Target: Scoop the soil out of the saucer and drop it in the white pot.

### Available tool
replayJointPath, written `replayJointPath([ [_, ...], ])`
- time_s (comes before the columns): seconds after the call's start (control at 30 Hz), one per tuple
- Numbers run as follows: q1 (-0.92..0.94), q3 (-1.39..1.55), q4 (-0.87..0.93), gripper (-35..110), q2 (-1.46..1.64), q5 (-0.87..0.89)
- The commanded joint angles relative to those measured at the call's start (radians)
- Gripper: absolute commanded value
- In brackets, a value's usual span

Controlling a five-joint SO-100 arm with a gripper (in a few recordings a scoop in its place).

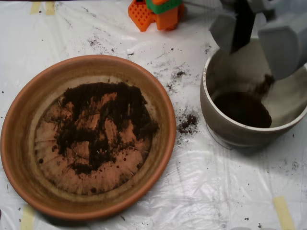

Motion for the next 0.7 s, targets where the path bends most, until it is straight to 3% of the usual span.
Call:
replayJointPath([
  [0.0, -0.025, -0.035, 0.023, 36, 0.061, -0.008],
  [0.33, -0.002, -0.002, 0.017, 39, 0.104, 0.055],
  [0.67, 0.397, 0.003, -0.008, 42, 0.051, 0.118],
])
